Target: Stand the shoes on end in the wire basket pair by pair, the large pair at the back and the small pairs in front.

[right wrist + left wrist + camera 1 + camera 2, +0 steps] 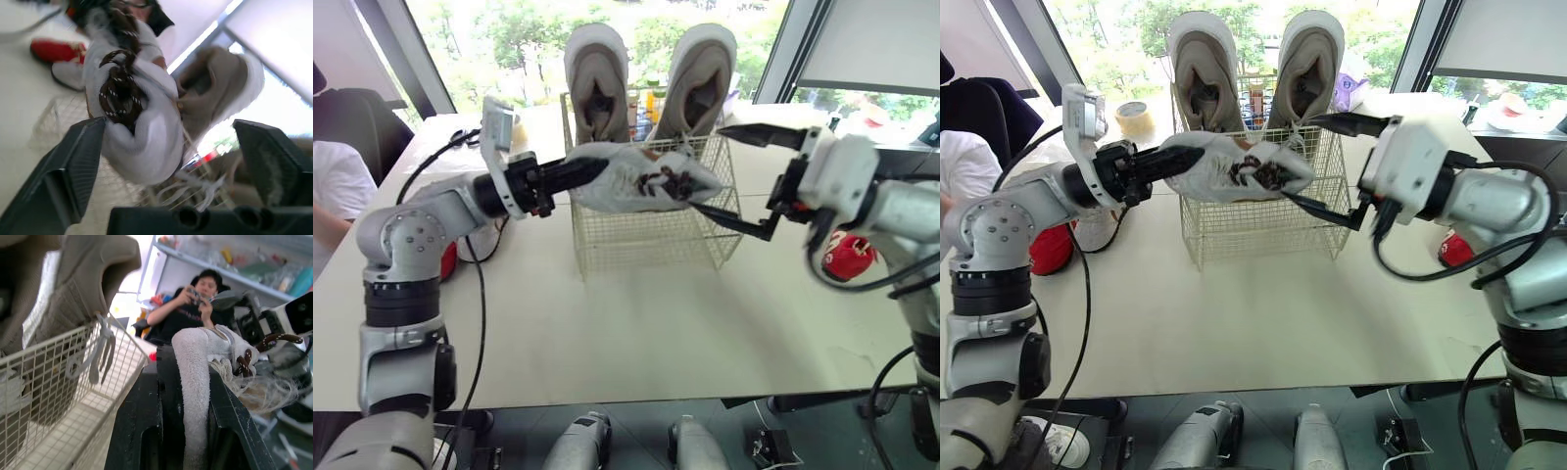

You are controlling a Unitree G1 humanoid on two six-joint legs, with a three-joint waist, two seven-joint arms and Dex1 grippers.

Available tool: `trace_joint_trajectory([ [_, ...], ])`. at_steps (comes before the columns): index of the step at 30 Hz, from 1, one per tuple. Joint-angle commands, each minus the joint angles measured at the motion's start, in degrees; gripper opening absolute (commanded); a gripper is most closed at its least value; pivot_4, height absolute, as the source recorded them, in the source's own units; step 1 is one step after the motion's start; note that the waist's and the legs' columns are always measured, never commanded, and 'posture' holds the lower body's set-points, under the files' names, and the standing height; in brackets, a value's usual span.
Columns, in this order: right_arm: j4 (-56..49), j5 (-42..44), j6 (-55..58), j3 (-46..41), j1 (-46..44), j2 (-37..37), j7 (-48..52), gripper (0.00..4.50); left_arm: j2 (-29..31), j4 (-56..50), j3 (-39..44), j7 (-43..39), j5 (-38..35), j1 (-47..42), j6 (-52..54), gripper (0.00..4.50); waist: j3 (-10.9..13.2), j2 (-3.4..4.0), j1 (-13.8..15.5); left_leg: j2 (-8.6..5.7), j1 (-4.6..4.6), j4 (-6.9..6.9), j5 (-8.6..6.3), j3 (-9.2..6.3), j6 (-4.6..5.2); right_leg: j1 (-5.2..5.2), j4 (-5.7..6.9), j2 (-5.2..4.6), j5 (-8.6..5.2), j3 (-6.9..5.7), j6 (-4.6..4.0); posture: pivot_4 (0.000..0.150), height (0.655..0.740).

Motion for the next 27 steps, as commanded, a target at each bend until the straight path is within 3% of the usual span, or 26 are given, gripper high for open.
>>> trace_joint_trajectory([
  [1,-0.6,19.8,15.4,-7.9,2.2,-0.3,-5.5,4.35,-3.0,-0.8,5.9,5.6,-4.5,-1.2,-1.8,0.3,0.0,0.0,0.0,0.0,0.0,-0.01,0.0,0.0,0.01,0.0,-0.01,0.0,0.0,0.0,0.0,0.15,0.74],
  [4,1.6,34.9,20.8,-10.2,3.3,4.6,-14.1,4.35,-6.8,-1.6,8.3,10.4,-7.5,-2.0,-2.5,0.3,0.0,-0.02,-0.2,0.01,0.0,0.0,-0.01,0.01,0.02,0.0,-0.02,-0.01,0.0,0.0,0.0,0.15,0.74],
  [7,2.6,40.9,20.8,-8.5,1.0,11.2,-22.0,4.35,-9.5,-2.4,8.9,13.3,-9.2,-2.2,-3.4,0.3,0.0,-0.02,-0.3,0.02,0.0,0.0,-0.01,0.05,0.02,-0.01,0.02,-0.02,0.01,0.01,-0.02,0.15,0.74],
  [15,9.1,35.1,14.5,-1.2,-11.4,30.0,-30.1,4.35,-14.6,-4.1,7.3,17.1,-10.2,-2.8,-5.7,0.3,0.0,-0.02,-0.3,0.0,-0.02,0.03,0.16,0.09,-0.25,-0.06,0.06,0.01,0.03,0.02,-0.02,0.15,0.74],
  [27,12.4,32.4,11.2,-2.5,-16.6,37.1,-34.1,4.35,-14.6,-5.1,6.3,18.6,-11.5,-1.8,-7.9,0.3,0.0,-0.02,-0.4,0.0,-0.02,0.01,0.16,0.08,-0.26,-0.12,0.1,0.04,0.03,0.02,-0.02,0.15,0.74],
])
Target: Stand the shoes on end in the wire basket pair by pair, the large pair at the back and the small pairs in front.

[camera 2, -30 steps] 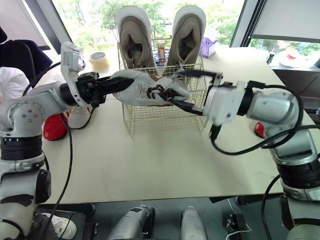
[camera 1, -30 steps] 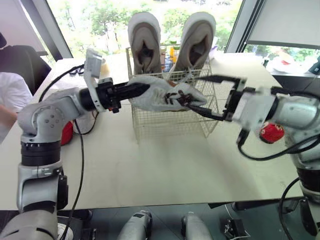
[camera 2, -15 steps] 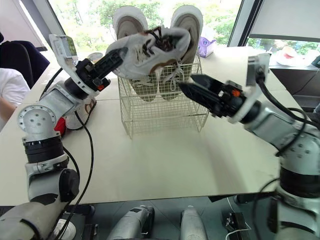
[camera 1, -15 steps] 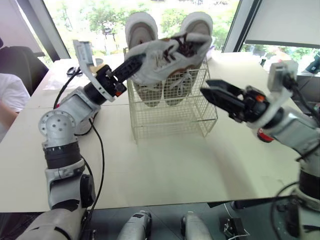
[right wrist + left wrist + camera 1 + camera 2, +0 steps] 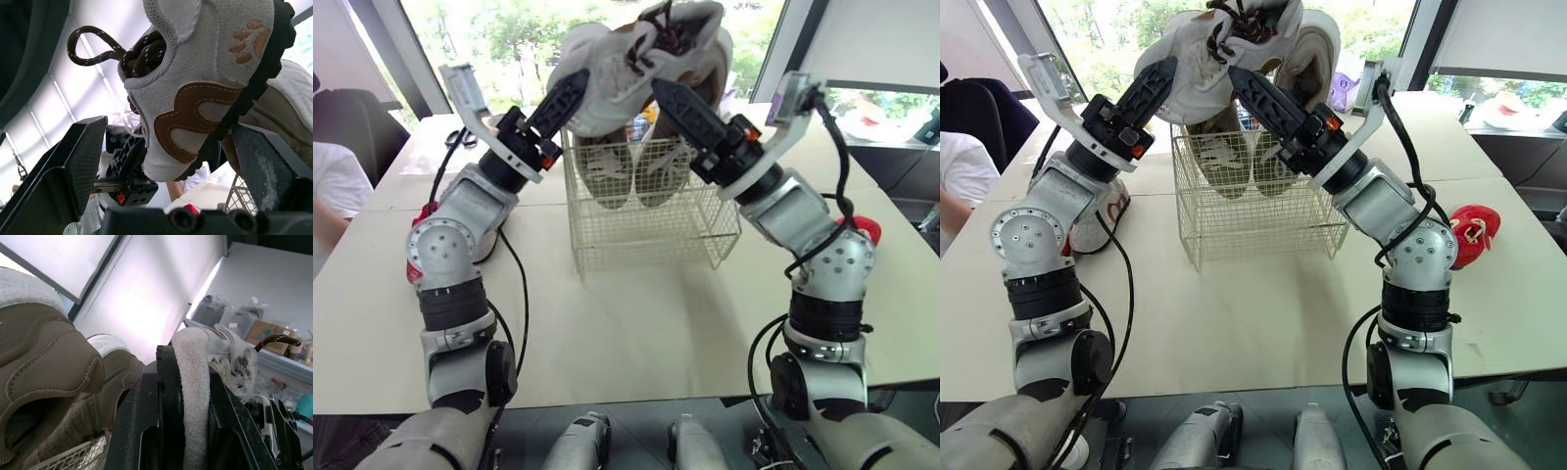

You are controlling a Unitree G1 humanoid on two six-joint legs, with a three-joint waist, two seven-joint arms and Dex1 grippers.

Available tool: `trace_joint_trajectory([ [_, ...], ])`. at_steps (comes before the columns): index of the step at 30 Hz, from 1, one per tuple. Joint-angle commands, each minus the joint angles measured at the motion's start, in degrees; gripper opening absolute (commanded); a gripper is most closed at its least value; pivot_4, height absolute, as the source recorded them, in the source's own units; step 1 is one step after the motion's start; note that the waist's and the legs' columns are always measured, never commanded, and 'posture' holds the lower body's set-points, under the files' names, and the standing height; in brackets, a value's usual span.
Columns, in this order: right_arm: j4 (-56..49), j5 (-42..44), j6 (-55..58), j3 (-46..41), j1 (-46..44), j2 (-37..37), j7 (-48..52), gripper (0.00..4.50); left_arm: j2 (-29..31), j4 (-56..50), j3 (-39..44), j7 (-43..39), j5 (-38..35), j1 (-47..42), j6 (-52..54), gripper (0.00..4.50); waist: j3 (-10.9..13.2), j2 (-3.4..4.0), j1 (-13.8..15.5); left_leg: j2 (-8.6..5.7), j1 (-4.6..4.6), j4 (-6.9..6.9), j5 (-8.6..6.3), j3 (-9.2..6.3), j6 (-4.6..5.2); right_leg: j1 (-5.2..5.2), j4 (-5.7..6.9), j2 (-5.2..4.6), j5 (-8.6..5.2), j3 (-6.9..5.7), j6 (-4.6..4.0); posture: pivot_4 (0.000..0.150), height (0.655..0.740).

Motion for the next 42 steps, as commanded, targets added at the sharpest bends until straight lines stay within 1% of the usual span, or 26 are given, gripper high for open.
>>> trace_joint_trajectory([
  [1,-0.4,-1.4,-2.3,-1.3,-3.2,1.1,-2.0,4.35,0.3,-3.3,-1.6,-0.4,-3.1,-0.2,1.8,0.3,0.0,0.0,0.0,0.0,0.0,0.0,0.0,0.0,0.0,0.0,0.0,0.0,0.0,0.0,0.0,0.15,0.74],
  [6,1.9,-5.7,-3.3,-1.7,-3.3,1.2,-4.5,4.35,1.3,-4.9,-1.1,0.3,-6.5,0.3,3.1,0.3,0.0,0.01,-0.1,0.0,0.0,-0.02,0.0,0.0,0.0,-0.02,0.01,0.01,0.0,0.01,0.0,0.15,0.74],
  [10,2.6,-6.7,-3.3,-2.4,-2.9,1.3,-4.6,4.35,1.8,-6.0,-0.8,1.0,-8.7,0.9,4.1,0.3,0.0,0.01,-0.1,0.0,0.0,-0.01,-0.01,0.0,0.01,-0.02,0.02,0.02,0.0,0.01,0.0,0.15,0.74],
  [16,1.6,-2.9,-2.3,-4.2,-2.5,1.5,-4.1,4.35,2.0,-5.8,-1.0,2.1,-8.4,1.9,3.7,0.3,0.0,0.01,-0.1,0.0,0.0,-0.03,-0.01,0.0,0.01,-0.02,0.01,0.02,0.0,0.01,0.0,0.15,0.74],
  [19,0.3,0.7,-2.2,-5.3,-3.1,2.0,-4.4,3.56,2.1,-5.3,-1.4,2.5,-6.7,2.7,2.9,0.3,0.0,0.01,-0.1,0.01,0.0,-0.03,-0.01,0.0,0.01,-0.02,0.01,0.01,0.0,0.02,0.0,0.15,0.74],
  [20,0.1,1.8,-2.3,-5.5,-3.4,2.1,-4.7,3.19,2.2,-5.1,-1.6,2.6,-6.1,2.9,2.5,0.3,0.0,0.01,-0.1,0.01,0.0,-0.04,-0.01,0.0,0.01,-0.02,0.01,0.01,0.0,0.02,0.0,0.15,0.74],
  [24,-0.1,3.9,-2.9,-5.6,-4.7,2.3,-6.0,1.25,2.4,-4.9,-2.5,2.4,-4.5,3.7,1.3,0.3,0.0,0.01,-0.1,0.01,0.0,-0.03,-0.01,0.0,0.01,-0.03,0.01,0.02,0.0,0.02,-0.01,0.15,0.74],
  [26,0.1,4.6,-3.2,-5.7,-5.6,2.2,-6.6,0.53,2.7,-5.2,-3.2,2.1,-3.6,4.2,0.6,0.3,0.0,0.01,-0.1,0.01,0.0,-0.03,-0.01,0.0,0.02,-0.02,0.01,0.01,0.0,0.02,-0.01,0.15,0.74],
  [30,2.0,4.3,-2.8,-6.0,-8.1,0.2,-6.7,0.48,4.7,-5.9,-5.1,0.9,-2.0,5.5,1.2,0.3,0.0,0.01,-0.2,0.01,0.0,-0.05,-0.02,0.0,0.03,-0.04,0.01,0.02,0.0,0.02,-0.01,0.15,0.74],
  [32,3.0,1.3,-1.9,-5.2,-9.4,-2.8,-4.6,0.48,6.8,-6.2,-6.6,0.4,-0.3,6.4,2.1,1.34,0.0,0.03,-0.2,0.02,0.0,-0.07,-0.01,0.0,0.02,-0.05,0.01,0.03,0.0,0.03,-0.01,0.15,0.74],
  [33,3.6,-1.3,-1.3,-4.2,-10.3,-5.6,-2.0,0.48,8.3,-6.5,-7.3,-0.7,0.3,7.1,2.7,1.61,0.0,0.06,-0.1,0.01,0.0,-0.08,-0.02,0.01,0.03,-0.05,0.01,0.02,0.0,0.03,-0.01,0.15,0.74],
  [34,4.3,-3.7,-0.9,-3.3,-11.2,-8.3,0.6,0.48,9.9,-7.0,-8.0,-2.2,0.9,7.9,3.1,2.08,0.0,0.06,0.1,0.0,0.0,-0.08,-0.02,0.03,0.04,-0.05,0.0,0.01,0.0,0.04,-0.01,0.15,0.74],
  [38,9.4,-15.4,-2.1,2.1,-14.4,-19.6,15.6,0.48,15.5,-8.4,-9.6,-6.6,4.7,10.8,2.9,4.15,0.0,0.04,0.1,-0.02,-0.03,-0.08,-0.15,0.04,0.25,-0.06,-0.05,0.02,0.0,0.02,-0.01,0.15,0.74],
  [39,11.0,-18.1,-3.2,3.5,-14.9,-21.5,19.4,0.48,16.2,-8.4,-9.7,-7.0,5.5,11.2,2.6,4.4,0.0,0.04,0.0,0.0,-0.02,-0.11,-0.15,0.06,0.26,-0.06,-0.06,0.04,0.0,0.02,-0.01,0.15,0.74],
  [42,16.8,-27.4,-9.2,8.3,-15.7,-27.0,33.7,0.48,17.8,-8.7,-9.9,-8.4,7.7,12.3,1.8,4.4,0.0,0.04,-0.1,0.04,-0.01,-0.11,-0.15,0.08,0.26,-0.04,-0.07,0.05,0.0,0.03,-0.01,0.15,0.74],
])
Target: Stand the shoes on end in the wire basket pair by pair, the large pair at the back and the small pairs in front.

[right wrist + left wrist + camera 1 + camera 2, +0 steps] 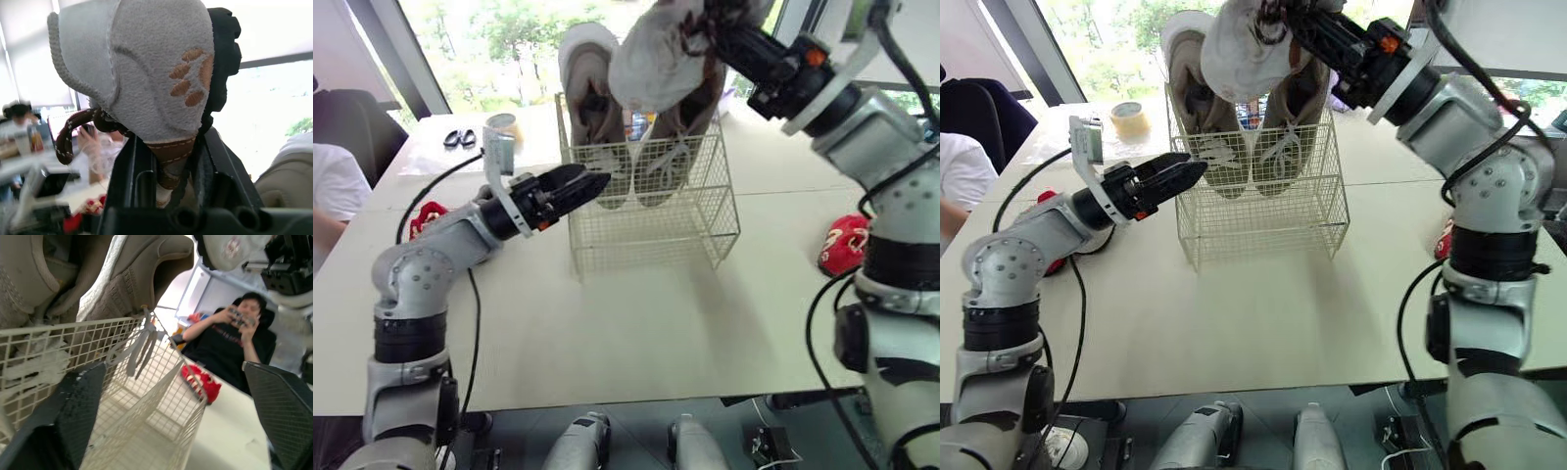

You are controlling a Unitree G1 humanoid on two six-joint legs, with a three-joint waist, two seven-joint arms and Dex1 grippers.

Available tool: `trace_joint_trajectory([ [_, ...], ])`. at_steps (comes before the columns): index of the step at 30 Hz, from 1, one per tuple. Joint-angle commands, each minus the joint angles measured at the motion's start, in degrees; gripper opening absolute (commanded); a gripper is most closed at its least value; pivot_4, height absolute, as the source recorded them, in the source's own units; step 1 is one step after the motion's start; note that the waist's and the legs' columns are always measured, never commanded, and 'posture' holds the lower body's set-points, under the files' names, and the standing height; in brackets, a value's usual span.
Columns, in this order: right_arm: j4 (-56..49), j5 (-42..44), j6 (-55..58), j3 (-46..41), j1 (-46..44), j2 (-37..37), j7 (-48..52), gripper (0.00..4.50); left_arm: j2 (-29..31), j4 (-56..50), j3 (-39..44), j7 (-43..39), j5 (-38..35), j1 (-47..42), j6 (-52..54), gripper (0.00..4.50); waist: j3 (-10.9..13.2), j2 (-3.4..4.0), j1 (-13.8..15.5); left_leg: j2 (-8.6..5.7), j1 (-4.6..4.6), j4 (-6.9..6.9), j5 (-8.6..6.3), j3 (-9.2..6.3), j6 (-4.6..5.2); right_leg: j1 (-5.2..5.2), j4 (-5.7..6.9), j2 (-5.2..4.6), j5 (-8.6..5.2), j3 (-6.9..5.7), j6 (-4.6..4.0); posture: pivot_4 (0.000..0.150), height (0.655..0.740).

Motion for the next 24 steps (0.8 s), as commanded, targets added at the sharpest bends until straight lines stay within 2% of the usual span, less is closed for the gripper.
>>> trace_joint_trajectory([
  [1,5.9,-11.0,-8.2,5.1,-1.9,-4.6,16.6,0.48,1.4,-2.3,0.2,-2.1,2.4,0.7,-1.6,4.4,0.0,0.0,0.0,0.0,0.0,0.0,0.0,0.02,0.0,0.0,0.0,0.0,0.0,0.0,0.0,0.15,0.74],
  [4,11.3,-19.3,-16.4,9.2,-2.6,-6.0,26.4,0.48,1.1,-3.2,0.3,-2.3,2.9,1.1,-1.6,4.4,0.0,-0.01,-0.1,0.0,-0.01,0.0,-0.01,0.04,0.0,-0.02,-0.01,-0.02,0.0,0.0,0.0,0.15,0.74],
  [8,20.3,-28.0,-26.8,11.6,-4.8,-4.4,32.8,0.48,0.7,-4.2,0.3,-2.3,3.8,1.6,-1.7,4.4,0.0,-0.01,0.0,0.0,-0.02,-0.01,0.01,0.05,-0.03,-0.05,-0.01,-0.05,0.0,0.01,0.0,0.15,0.74],
  [15,35.4,-35.1,-36.0,11.4,-8.6,-0.7,38.4,0.48,0.1,-4.9,0.0,-2.1,4.6,1.5,-1.8,4.4,0.0,-0.01,0.0,0.0,-0.01,0.0,0.13,0.04,-0.25,-0.03,-0.02,-0.05,0.0,0.01,0.0,0.15,0.74],
  [24,47.1,-39.0,-38.9,9.6,-9.9,2.3,40.6,0.48,-0.9,-5.3,-0.9,-2.6,6.1,1.3,-2.4,4.4,0.0,-0.01,0.0,0.0,-0.02,0.0,0.16,0.04,-0.3,-0.03,-0.01,-0.05,0.0,0.01,0.0,0.15,0.74],
])
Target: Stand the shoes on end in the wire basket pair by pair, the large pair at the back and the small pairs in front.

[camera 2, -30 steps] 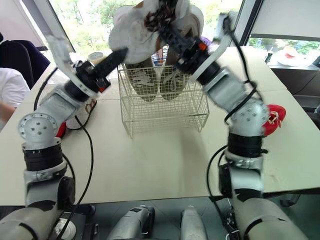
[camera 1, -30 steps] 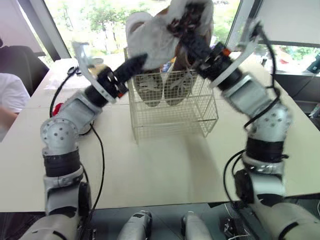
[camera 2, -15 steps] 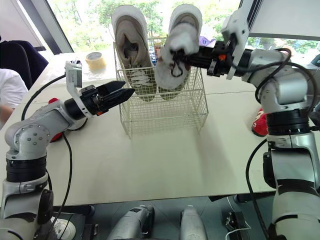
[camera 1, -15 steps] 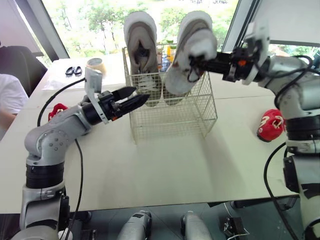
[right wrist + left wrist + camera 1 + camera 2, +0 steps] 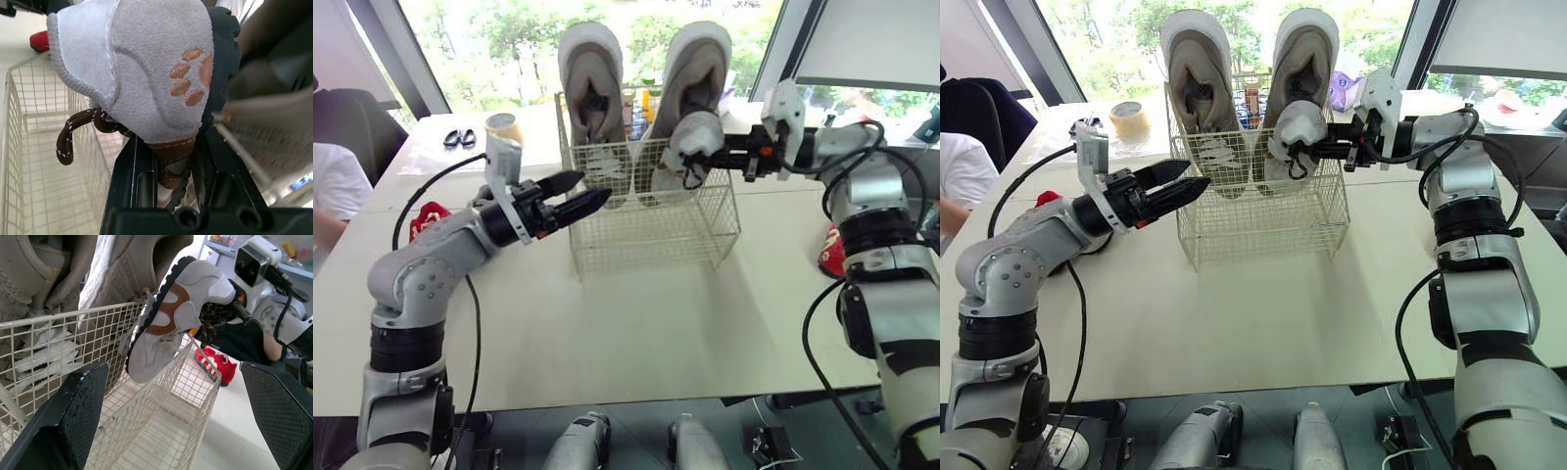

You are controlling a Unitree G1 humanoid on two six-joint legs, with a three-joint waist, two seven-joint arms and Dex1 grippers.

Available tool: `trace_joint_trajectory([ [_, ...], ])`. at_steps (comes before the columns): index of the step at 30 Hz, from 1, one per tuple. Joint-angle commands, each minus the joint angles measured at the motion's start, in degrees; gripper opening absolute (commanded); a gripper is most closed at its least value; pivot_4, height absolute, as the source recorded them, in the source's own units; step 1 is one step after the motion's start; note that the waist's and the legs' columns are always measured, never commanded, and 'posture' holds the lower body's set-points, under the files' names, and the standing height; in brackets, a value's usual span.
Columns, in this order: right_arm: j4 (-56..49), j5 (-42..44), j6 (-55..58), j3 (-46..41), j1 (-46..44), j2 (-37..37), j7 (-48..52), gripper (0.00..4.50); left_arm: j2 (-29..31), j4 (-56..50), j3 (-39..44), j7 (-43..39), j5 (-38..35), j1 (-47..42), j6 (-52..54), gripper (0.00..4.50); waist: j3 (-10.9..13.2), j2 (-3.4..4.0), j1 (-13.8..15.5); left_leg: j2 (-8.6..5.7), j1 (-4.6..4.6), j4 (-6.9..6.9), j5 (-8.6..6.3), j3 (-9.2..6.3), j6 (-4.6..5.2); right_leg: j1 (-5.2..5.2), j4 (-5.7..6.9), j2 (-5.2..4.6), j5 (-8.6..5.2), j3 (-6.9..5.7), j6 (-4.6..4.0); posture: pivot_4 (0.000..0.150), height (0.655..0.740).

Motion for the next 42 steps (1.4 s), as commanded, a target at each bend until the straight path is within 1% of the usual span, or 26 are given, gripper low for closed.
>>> trace_joint_trajectory([
  [1,1.4,-0.4,-1.2,-3.0,-2.0,0.4,-0.2,0.48,-0.1,-2.1,0.4,-0.6,0.0,-0.9,-1.1,4.4,0.0,0.0,0.0,0.0,0.0,0.0,0.0,0.0,0.0,0.0,0.0,0.0,0.0,0.0,0.0,0.15,0.74],
  [2,1.5,-0.5,-1.1,-3.2,-1.7,0.5,-0.1,0.48,-0.3,-2.1,0.5,-0.6,0.0,-1.0,-1.1,4.4,0.0,0.0,0.0,0.0,0.0,-0.01,0.0,0.0,-0.01,-0.01,0.0,0.0,0.0,0.0,0.0,0.15,0.74],
  [4,1.4,-0.6,-1.0,-3.6,-1.0,0.5,-0.1,1.5,-0.4,-2.0,0.4,-0.6,0.0,-1.1,-1.1,4.5,0.0,0.01,0.0,0.0,0.0,-0.01,0.0,0.0,-0.01,-0.01,0.0,0.0,0.0,0.0,0.0,0.15,0.74],
  [5,0.8,-0.6,-0.8,-4.0,-0.5,0.5,-0.1,1.81,-0.4,-2.0,0.4,-0.6,0.0,-1.1,-1.1,4.5,0.0,0.0,0.0,0.0,0.0,-0.01,0.0,0.0,-0.01,-0.01,0.0,0.0,0.0,0.0,0.0,0.15,0.74],
  [6,0.0,-0.5,-0.7,-4.4,0.0,0.5,-0.4,2.29,-0.4,-2.0,0.4,-0.7,0.1,-1.1,-1.0,4.5,0.0,0.0,0.0,0.0,0.0,-0.01,0.0,0.0,-0.01,-0.01,0.0,0.0,0.0,0.0,0.0,0.15,0.74],
  [9,-4.4,-0.5,-0.6,-5.5,2.4,-0.1,-1.4,3.78,-0.1,-2.0,0.4,-0.9,0.2,-1.1,-0.8,4.5,0.0,0.0,0.0,0.0,0.0,0.0,0.0,-0.01,-0.01,0.0,0.0,0.0,0.0,0.0,0.0,0.15,0.74],
  [10,-6.2,-0.5,-0.1,-5.7,3.3,-0.4,-1.7,4.35,0.1,-2.0,0.4,-1.0,0.2,-1.1,-0.7,4.5,0.0,0.0,0.0,0.0,0.0,0.0,0.0,-0.01,-0.01,0.0,0.0,0.0,0.0,0.0,0.0,0.15,0.74],
  [11,-8.7,-0.5,0.3,-6.0,4.6,-1.0,-2.1,4.47,0.4,-2.1,0.5,-1.2,0.2,-1.1,-0.6,4.5,0.0,0.01,0.0,0.0,0.0,0.0,0.0,-0.01,-0.01,0.0,0.01,0.0,0.0,0.0,0.0,0.15,0.74],
  [15,-18.2,-1.3,1.9,-6.5,9.7,-3.3,-4.1,4.47,1.2,-2.5,0.7,-1.4,0.0,-0.8,-0.3,4.5,0.0,0.0,0.1,0.0,0.0,0.01,0.0,-0.01,-0.01,-0.01,0.02,0.0,0.0,0.0,0.0,0.15,0.74],
  [20,-29.3,0.3,6.9,-9.1,14.5,-6.6,-7.4,4.47,2.7,-3.9,1.5,-0.5,0.0,0.0,0.5,4.5,0.0,0.0,0.2,-0.01,0.0,0.03,0.0,-0.01,0.0,0.0,0.02,-0.01,0.0,0.0,0.0,0.15,0.74],
  [22,-34.9,2.0,10.9,-10.9,15.7,-8.0,-8.8,4.47,3.7,-4.7,2.4,0.7,0.1,0.6,0.9,4.5,0.0,0.01,0.2,-0.01,0.0,0.01,-0.01,-0.01,0.01,-0.01,0.02,-0.02,0.0,0.0,0.0,0.15,0.74],
  [24,-42.0,4.5,16.3,-12.1,16.9,-9.4,-9.8,4.47,5.0,-5.2,3.7,3.9,1.2,0.8,1.5,4.5,0.0,0.01,0.2,0.0,0.0,0.0,-0.01,-0.01,0.01,-0.02,0.02,-0.02,0.0,0.02,0.0,0.15,0.74],
  [26,-49.1,8.7,22.9,-12.8,17.5,-9.8,-10.4,4.47,6.6,-4.5,4.3,8.3,4.3,0.2,2.2,4.5,0.0,0.01,0.1,0.01,0.0,-0.02,-0.04,-0.01,0.06,-0.03,0.02,-0.02,0.0,0.03,0.0,0.15,0.74],
  [28,-53.8,11.7,27.7,-12.9,17.9,-10.0,-11.1,4.47,7.7,-3.7,4.0,11.4,7.2,-0.5,2.5,4.5,0.0,0.0,0.1,0.04,0.0,-0.02,-0.09,-0.01,0.14,-0.03,0.02,-0.01,0.0,0.03,0.0,0.15,0.74],
  [30,-60.2,17.0,34.5,-12.4,17.6,-9.7,-11.6,4.47,9.4,-0.1,4.2,17.8,11.9,-2.7,5.0,4.5,0.0,0.0,0.4,0.04,0.01,0.02,-0.15,-0.02,0.25,0.0,0.03,-0.01,0.0,0.02,-0.01,0.15,0.74],
  [34,-66.3,24.0,41.9,-12.3,15.8,-7.7,-14.5,4.47,12.0,5.9,3.3,25.4,18.9,-5.1,10.4,4.5,0.0,0.0,0.4,0.01,0.01,0.04,-0.16,-0.04,0.27,0.03,0.02,-0.03,0.01,0.0,0.0,0.15,0.74],
  [38,-67.9,26.4,44.2,-12.0,14.8,-6.3,-16.8,4.47,12.7,13.6,1.4,27.6,25.3,-6.1,10.4,4.5,0.0,0.0,0.4,0.0,0.0,0.01,-0.17,-0.04,0.28,-0.01,0.03,-0.02,0.01,0.0,0.0,0.15,0.74],
  [42,-68.5,26.9,44.5,-11.8,15.2,-6.0,-18.4,4.47,11.8,22.7,-0.2,25.8,29.3,-8.8,7.4,4.5,0.0,-0.04,0.6,0.0,0.0,0.05,-0.17,-0.05,0.27,0.01,0.04,-0.02,0.01,-0.02,0.0,0.15,0.74],
])
